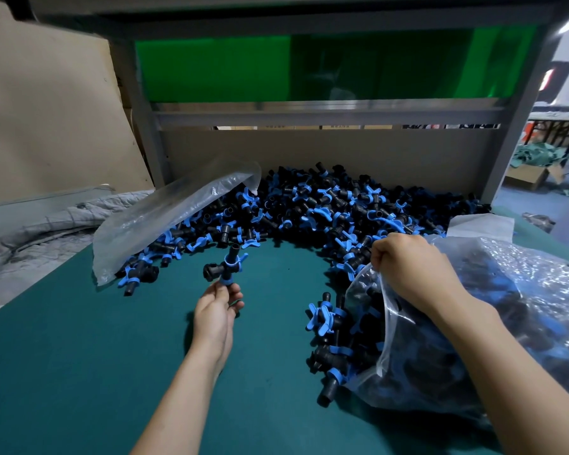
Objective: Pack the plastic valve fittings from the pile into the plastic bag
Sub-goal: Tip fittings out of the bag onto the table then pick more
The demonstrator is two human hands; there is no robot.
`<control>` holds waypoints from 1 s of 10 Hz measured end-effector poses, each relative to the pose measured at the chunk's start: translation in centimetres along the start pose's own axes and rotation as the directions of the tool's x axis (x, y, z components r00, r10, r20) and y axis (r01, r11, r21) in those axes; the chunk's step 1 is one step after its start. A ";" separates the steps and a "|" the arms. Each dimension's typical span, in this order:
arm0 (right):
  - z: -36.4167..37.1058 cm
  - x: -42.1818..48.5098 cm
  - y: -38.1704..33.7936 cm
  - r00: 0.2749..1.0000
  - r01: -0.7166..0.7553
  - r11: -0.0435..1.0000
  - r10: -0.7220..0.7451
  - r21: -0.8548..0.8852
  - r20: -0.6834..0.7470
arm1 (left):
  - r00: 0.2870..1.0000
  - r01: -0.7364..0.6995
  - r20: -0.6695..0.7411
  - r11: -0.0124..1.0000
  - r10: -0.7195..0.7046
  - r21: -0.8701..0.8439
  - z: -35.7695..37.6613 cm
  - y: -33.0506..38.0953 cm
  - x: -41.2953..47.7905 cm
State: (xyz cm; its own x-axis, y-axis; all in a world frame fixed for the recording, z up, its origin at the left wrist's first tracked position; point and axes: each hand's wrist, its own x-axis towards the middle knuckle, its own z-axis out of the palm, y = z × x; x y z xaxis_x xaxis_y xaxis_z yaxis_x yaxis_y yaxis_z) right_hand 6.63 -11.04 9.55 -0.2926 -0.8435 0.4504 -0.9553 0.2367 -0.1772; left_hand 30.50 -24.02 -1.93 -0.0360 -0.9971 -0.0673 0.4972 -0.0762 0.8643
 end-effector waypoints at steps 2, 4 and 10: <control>-0.2 0.1 -0.1 1.000 -0.022 0.996 0.023 0.082 -0.010 | 0.980 -0.158 0.173 0.922 0.102 0.354 0.5 -0.4 -1.4; -1.2 0.4 -1.1 0.997 0.007 0.978 0.010 0.210 -0.080 | 0.864 -0.356 0.478 0.862 0.157 0.360 4.9 0.1 -5.9; -2.6 0.3 -2.6 0.994 0.080 0.975 -0.061 0.208 -0.093 | 0.563 -0.525 0.798 0.652 -0.216 0.547 17.7 1.1 -10.7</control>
State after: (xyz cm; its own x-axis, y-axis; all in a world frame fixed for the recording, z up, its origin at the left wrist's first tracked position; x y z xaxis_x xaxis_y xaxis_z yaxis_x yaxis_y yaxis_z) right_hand 8.92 -10.65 12.42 -0.2362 -0.8081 0.5397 -0.9457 0.0636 -0.3187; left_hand 16.10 -13.44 8.53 -0.8189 -0.5472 0.1734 -0.1312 0.4725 0.8715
